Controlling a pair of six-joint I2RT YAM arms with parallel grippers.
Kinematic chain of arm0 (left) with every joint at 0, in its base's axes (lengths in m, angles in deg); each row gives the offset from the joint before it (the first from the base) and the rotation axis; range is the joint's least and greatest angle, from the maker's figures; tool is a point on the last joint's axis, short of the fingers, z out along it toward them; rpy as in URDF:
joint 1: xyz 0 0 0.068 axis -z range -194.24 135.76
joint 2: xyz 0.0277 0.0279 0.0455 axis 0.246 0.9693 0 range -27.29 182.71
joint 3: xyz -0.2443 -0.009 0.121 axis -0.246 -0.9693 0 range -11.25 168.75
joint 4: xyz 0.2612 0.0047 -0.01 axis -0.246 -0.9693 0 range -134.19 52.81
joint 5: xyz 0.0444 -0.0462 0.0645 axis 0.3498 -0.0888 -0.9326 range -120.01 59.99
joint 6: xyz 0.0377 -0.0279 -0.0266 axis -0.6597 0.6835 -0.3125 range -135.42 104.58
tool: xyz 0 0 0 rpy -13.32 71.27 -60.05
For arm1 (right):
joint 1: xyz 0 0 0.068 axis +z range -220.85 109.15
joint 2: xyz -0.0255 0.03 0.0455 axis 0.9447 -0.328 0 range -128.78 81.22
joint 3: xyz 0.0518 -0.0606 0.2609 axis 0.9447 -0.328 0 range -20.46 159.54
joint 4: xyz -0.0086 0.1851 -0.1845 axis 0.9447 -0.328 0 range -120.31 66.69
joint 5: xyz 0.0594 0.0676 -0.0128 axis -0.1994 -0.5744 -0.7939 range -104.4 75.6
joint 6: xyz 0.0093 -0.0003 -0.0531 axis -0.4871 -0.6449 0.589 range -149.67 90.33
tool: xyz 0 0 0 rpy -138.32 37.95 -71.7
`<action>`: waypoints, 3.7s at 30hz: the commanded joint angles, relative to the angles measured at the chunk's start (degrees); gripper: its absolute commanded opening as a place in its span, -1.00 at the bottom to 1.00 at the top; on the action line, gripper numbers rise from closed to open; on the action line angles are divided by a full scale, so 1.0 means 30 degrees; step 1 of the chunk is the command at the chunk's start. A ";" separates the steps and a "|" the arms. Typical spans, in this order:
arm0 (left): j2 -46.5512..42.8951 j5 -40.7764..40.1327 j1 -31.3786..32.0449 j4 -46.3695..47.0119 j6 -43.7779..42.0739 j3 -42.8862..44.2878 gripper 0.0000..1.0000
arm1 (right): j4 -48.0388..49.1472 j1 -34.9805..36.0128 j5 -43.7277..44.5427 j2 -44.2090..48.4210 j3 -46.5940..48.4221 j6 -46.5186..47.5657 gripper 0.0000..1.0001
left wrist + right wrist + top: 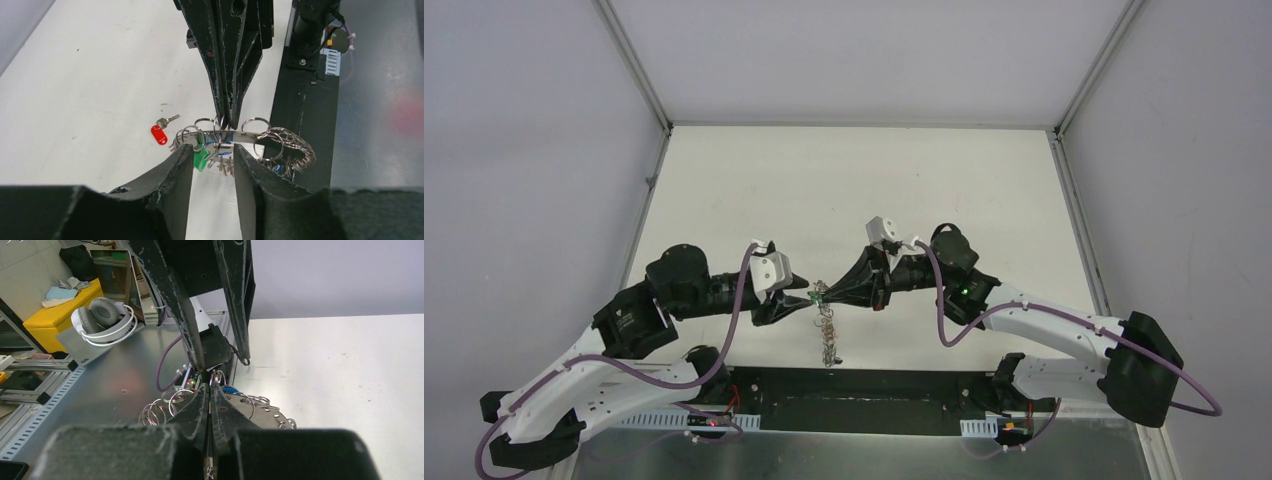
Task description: Put the keys on the keyring
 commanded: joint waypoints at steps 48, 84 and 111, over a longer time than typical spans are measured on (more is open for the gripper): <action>0.1561 0.1204 0.0156 -0.0508 0.0053 0.0566 -1.00 | 0.1297 -0.0109 -0.0083 0.0875 0.0238 0.0338 -1.00; -0.0061 0.0913 0.0149 0.2406 0.1919 -0.1289 -0.25 | 0.1297 -0.0095 -0.0050 0.0948 0.0148 0.0270 -1.00; 0.0330 0.1120 0.0167 0.2774 0.1676 -0.1360 -1.00 | 0.1164 -0.0095 0.0400 0.1157 -0.0044 0.0244 -1.00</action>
